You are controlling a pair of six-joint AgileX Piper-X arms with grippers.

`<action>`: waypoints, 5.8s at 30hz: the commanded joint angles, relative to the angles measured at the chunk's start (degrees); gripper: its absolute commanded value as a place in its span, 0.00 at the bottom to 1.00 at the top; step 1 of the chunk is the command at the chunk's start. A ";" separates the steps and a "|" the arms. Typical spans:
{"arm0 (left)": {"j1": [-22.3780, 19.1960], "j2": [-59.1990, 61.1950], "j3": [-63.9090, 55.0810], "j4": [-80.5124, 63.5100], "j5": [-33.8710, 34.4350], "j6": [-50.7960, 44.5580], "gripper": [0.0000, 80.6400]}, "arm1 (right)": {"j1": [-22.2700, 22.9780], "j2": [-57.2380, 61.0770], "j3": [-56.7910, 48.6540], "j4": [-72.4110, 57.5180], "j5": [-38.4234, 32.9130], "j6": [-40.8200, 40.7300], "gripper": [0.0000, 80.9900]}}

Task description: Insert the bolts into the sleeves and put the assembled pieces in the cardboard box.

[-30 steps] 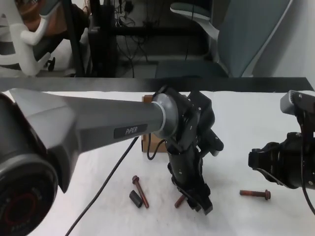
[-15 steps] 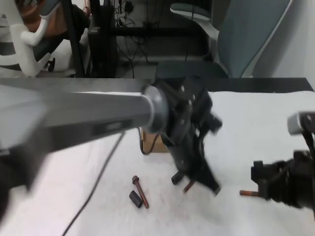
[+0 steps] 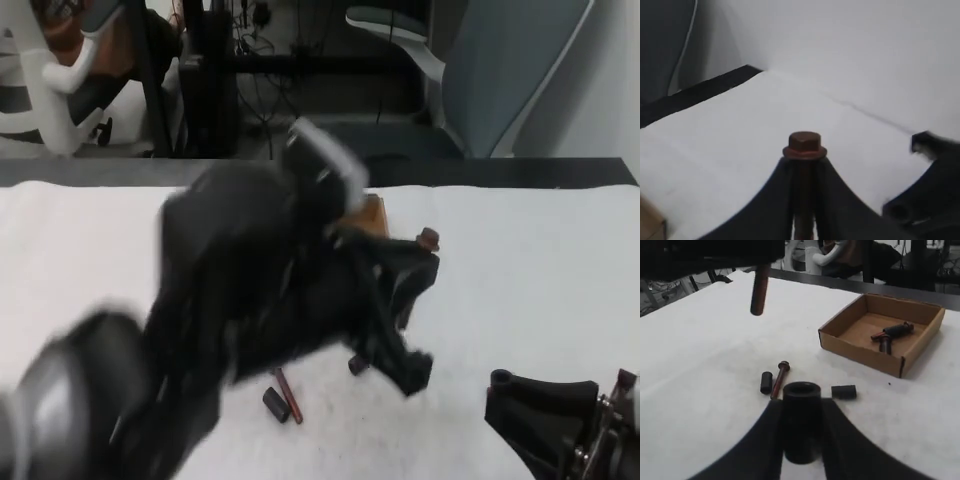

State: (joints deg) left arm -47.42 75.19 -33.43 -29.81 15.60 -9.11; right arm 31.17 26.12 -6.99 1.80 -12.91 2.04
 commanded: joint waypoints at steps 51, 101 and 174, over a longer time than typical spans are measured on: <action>-2.43 -1.53 10.74 -26.94 -9.03 -2.02 0.02 | 17.32 31.79 -3.23 -42.34 10.47 5.88 0.01; -5.90 -1.53 10.85 -21.86 -7.65 -10.76 0.02 | 17.32 31.79 -3.37 -48.89 13.40 8.32 0.01; -5.14 -1.53 10.85 -22.54 -6.51 -5.88 0.02 | 17.22 31.79 -3.20 -44.82 10.33 10.80 0.01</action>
State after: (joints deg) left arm -52.69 73.91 -22.48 -53.57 7.86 -15.56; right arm 48.50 58.67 -9.47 -40.87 -4.12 13.34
